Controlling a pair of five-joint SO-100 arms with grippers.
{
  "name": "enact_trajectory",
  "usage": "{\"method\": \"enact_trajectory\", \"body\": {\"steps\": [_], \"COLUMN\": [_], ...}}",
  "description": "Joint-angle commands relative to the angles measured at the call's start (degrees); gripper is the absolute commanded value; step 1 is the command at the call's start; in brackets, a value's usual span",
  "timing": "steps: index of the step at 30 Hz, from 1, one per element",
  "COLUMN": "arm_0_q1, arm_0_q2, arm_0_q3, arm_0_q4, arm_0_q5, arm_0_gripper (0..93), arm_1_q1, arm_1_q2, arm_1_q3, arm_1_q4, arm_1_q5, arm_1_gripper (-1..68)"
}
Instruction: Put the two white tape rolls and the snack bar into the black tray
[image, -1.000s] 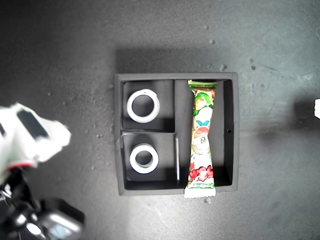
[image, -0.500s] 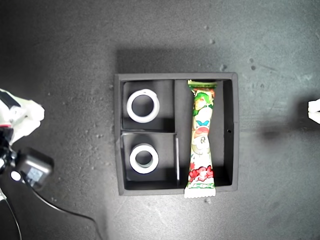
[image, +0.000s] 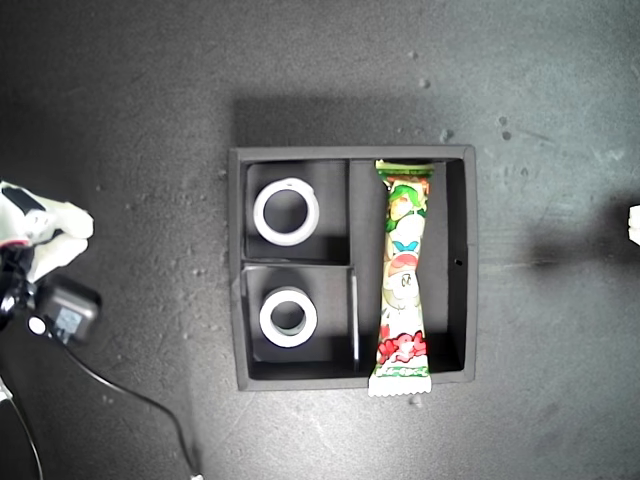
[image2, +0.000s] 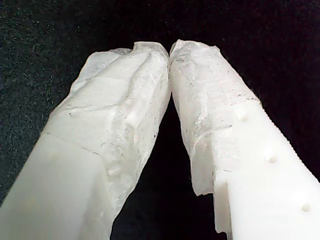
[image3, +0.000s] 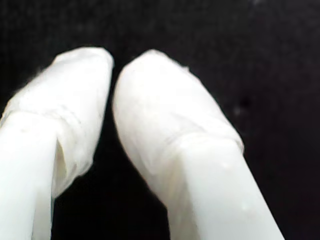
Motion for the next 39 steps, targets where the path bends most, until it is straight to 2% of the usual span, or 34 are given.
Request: {"method": "enact_trajectory", "body": {"steps": [1, 4, 9, 14, 19, 21, 24, 25, 39], "arm_0_q1": [1.23, 2.55, 3.78, 3.34, 6.15, 6.68, 6.68, 6.68, 6.68], "arm_0_q2": [6.50, 14.77, 15.38, 15.38, 15.29, 15.29, 15.29, 15.29, 15.29], "arm_0_q3": [4.22, 6.94, 8.09, 9.84, 9.84, 9.84, 9.84, 9.84, 9.84], "arm_0_q4": [2.29, 7.03, 7.91, 9.67, 10.90, 10.90, 10.90, 10.90, 10.90], "arm_0_q5": [-2.29, -3.52, -5.54, -11.25, -15.73, -15.82, -5.89, -5.27, -5.71], "arm_0_gripper": [0.0, 0.0, 0.0, 0.0, 0.2, 0.2, 0.2, 0.2, 0.2], "arm_1_q1": [1.49, 1.14, 0.88, 0.88, 0.88, 0.88, 0.88, 0.88, 0.88], "arm_1_q2": [0.09, 0.26, 0.26, 0.26, 0.26, 0.26, 0.26, 0.26, 0.26], "arm_1_q3": [0.70, 0.70, 0.70, 0.70, 0.70, 0.70, 0.70, 0.70, 0.70], "arm_1_q4": [0.18, 0.18, 0.18, 0.09, 0.09, 0.09, 0.09, 0.09, 0.09], "arm_1_q5": [-2.90, -2.90, -2.99, -2.99, -2.99, -2.99, -2.99, -2.99, -2.99], "arm_1_gripper": [-0.1, 0.0, 0.0, 0.0, 0.0, 0.0, 0.0, 0.0, 0.0]}}
